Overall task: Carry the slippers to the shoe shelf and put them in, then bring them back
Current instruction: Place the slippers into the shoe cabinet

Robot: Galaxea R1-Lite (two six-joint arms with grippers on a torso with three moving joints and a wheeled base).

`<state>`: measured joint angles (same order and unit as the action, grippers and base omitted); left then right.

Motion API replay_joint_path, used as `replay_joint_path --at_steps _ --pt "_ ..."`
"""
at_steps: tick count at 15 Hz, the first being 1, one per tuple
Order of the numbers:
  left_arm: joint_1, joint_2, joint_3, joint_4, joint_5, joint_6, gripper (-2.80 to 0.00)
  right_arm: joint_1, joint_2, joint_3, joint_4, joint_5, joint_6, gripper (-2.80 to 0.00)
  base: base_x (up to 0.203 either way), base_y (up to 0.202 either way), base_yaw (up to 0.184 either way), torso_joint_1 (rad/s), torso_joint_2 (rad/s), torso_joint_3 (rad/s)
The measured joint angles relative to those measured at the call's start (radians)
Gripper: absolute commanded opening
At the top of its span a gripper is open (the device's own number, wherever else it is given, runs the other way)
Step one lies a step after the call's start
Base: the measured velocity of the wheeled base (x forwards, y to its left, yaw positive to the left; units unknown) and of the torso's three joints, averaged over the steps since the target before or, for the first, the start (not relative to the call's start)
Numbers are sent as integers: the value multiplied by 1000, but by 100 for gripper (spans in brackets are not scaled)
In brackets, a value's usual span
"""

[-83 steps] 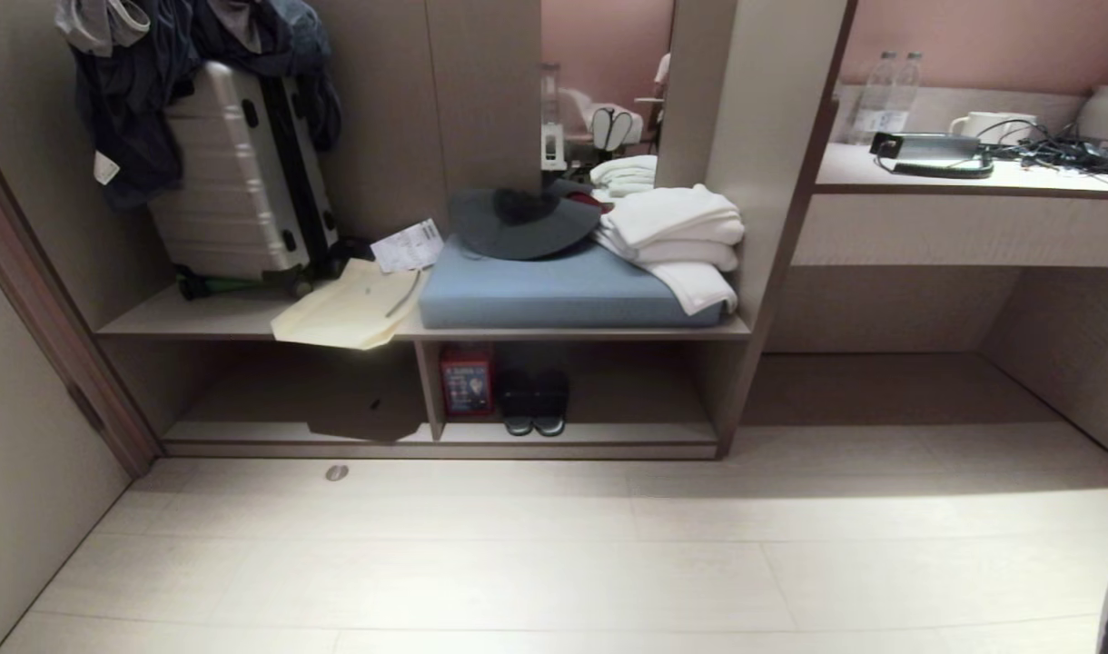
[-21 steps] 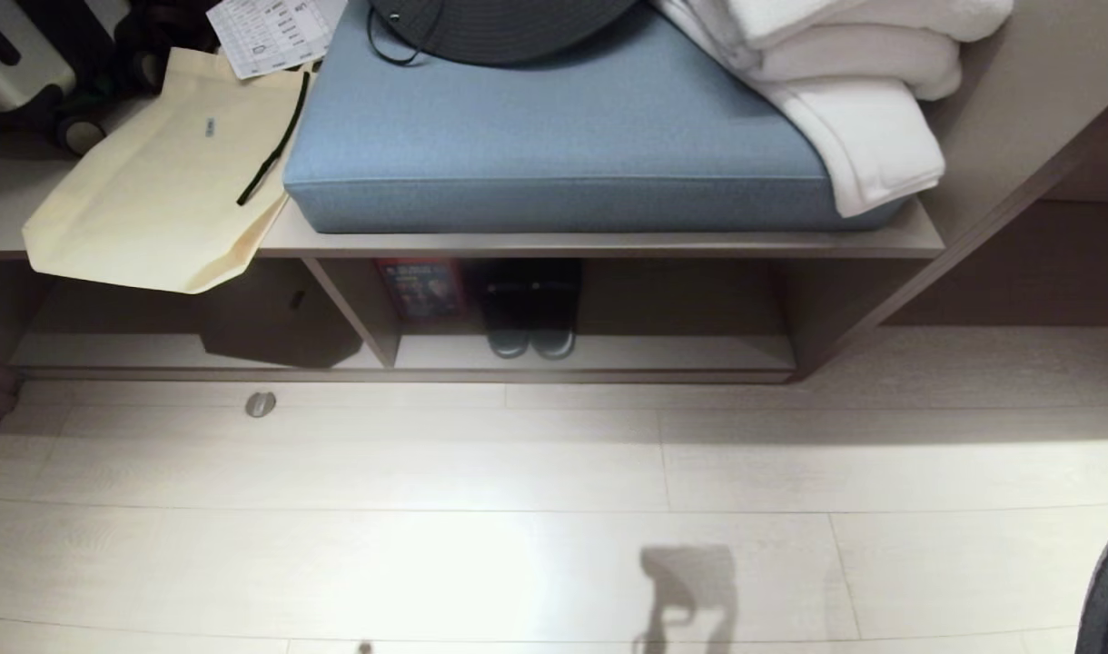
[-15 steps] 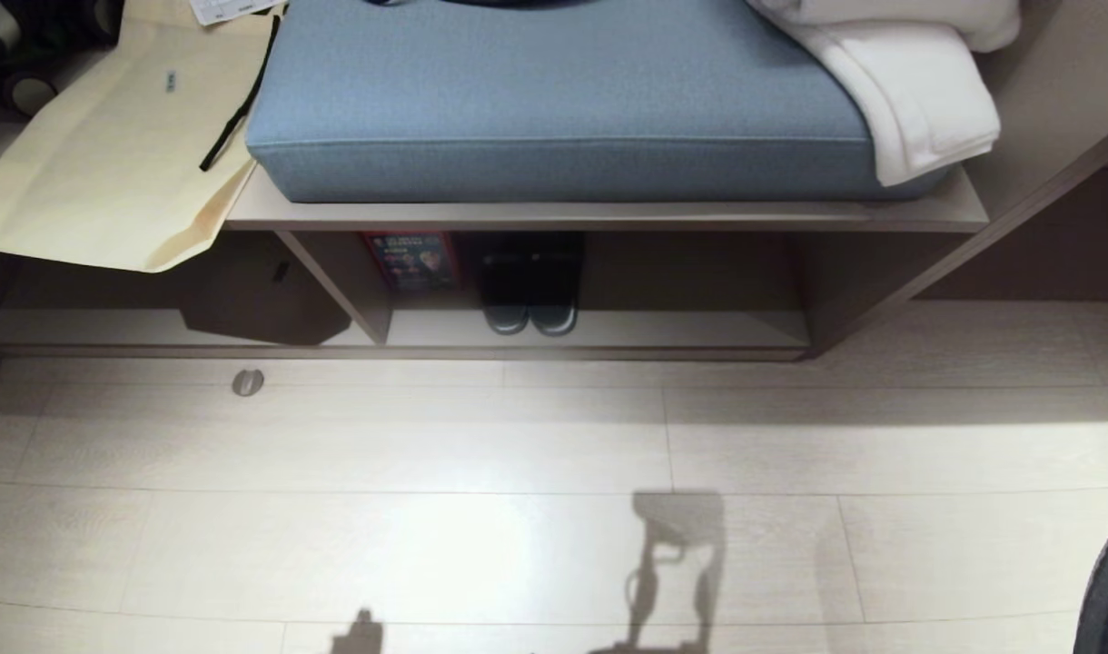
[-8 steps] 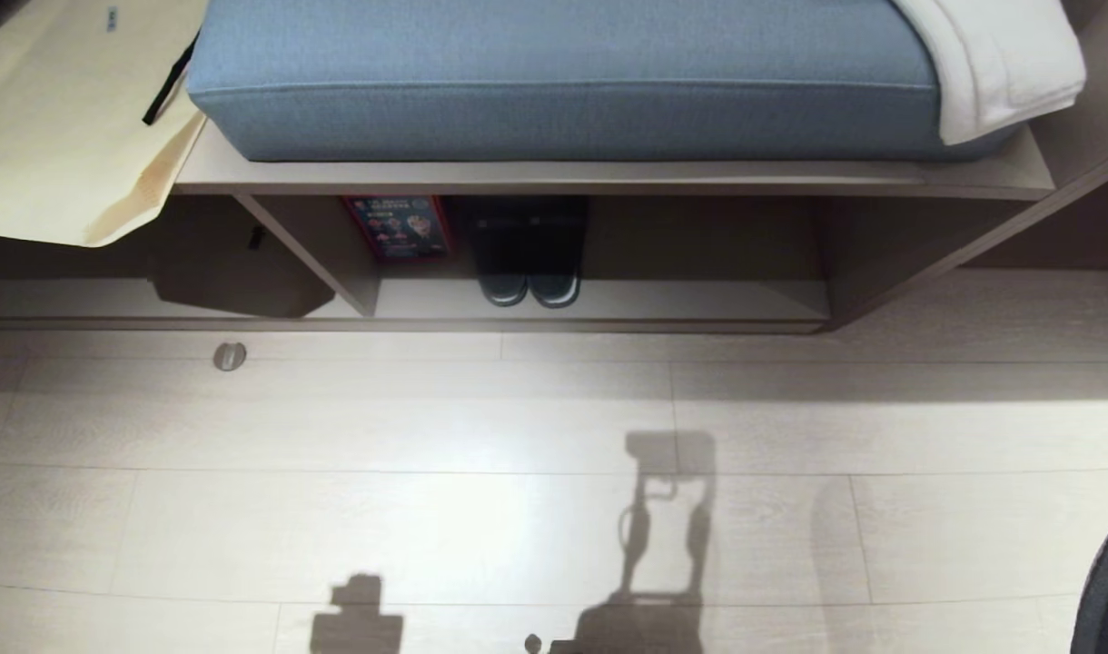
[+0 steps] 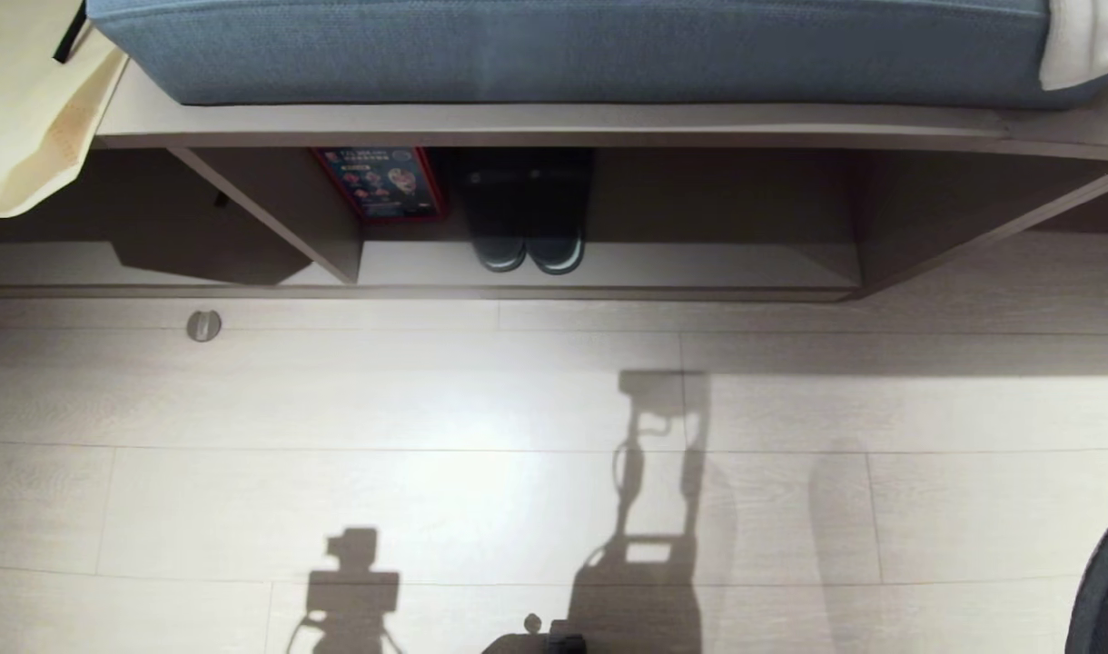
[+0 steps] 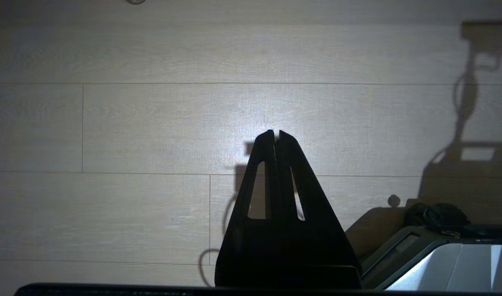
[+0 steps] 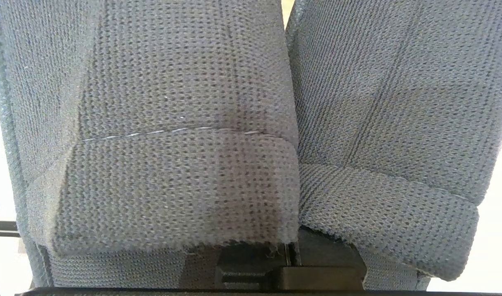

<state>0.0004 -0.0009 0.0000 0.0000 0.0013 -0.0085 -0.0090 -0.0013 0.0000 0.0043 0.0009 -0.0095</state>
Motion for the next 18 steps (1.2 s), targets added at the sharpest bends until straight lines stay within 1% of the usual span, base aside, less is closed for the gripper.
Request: replay_joint_path --at_steps 18 --pt "0 0 0 0 0 0 -280 0 0 0 0 -3 1 -280 0 0 0 1 2 -198"
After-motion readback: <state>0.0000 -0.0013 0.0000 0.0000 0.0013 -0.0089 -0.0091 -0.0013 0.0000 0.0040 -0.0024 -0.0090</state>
